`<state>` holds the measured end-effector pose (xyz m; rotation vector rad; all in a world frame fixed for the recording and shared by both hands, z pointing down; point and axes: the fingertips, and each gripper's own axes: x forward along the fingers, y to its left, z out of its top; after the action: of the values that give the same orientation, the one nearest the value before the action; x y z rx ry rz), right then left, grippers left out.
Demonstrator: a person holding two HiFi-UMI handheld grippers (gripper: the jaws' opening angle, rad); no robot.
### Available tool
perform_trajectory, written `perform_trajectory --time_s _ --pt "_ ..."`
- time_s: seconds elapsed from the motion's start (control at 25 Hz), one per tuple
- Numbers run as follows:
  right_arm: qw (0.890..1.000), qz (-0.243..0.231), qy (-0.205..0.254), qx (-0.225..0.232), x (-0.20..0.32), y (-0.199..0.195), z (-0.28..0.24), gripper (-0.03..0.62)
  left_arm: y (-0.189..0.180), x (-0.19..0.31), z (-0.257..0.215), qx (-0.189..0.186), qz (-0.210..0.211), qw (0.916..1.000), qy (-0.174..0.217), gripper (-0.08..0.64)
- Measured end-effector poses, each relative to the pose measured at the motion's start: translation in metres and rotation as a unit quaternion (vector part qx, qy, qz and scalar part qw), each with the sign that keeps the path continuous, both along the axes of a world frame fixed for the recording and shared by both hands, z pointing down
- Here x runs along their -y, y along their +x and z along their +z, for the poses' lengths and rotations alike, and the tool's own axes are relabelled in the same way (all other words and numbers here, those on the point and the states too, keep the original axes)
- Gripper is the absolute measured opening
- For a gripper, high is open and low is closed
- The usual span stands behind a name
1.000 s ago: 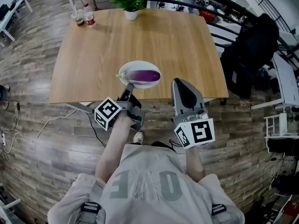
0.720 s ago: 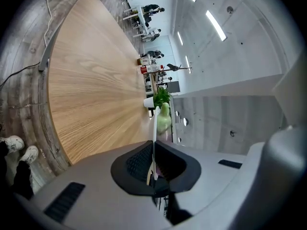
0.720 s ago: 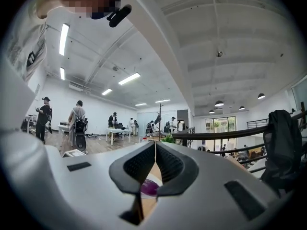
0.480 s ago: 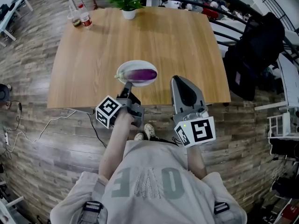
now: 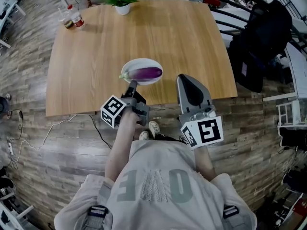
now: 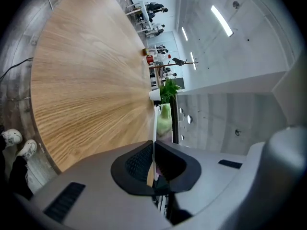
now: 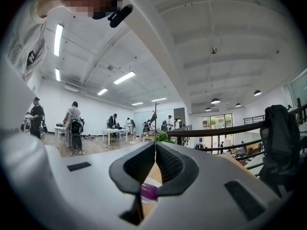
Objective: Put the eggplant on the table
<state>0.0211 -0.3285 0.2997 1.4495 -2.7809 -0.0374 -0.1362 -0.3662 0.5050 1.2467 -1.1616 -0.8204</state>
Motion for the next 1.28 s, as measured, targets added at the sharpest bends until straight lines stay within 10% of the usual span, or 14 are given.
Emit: perform_trajectory --time_s 1.28 --pt "0.995 0.08 -0.053 -0.006 -0.014 0.073 0.03 0.018 0.016 0.011 0.098 -0.017 -0.01 0.9954 -0.094 0.018"
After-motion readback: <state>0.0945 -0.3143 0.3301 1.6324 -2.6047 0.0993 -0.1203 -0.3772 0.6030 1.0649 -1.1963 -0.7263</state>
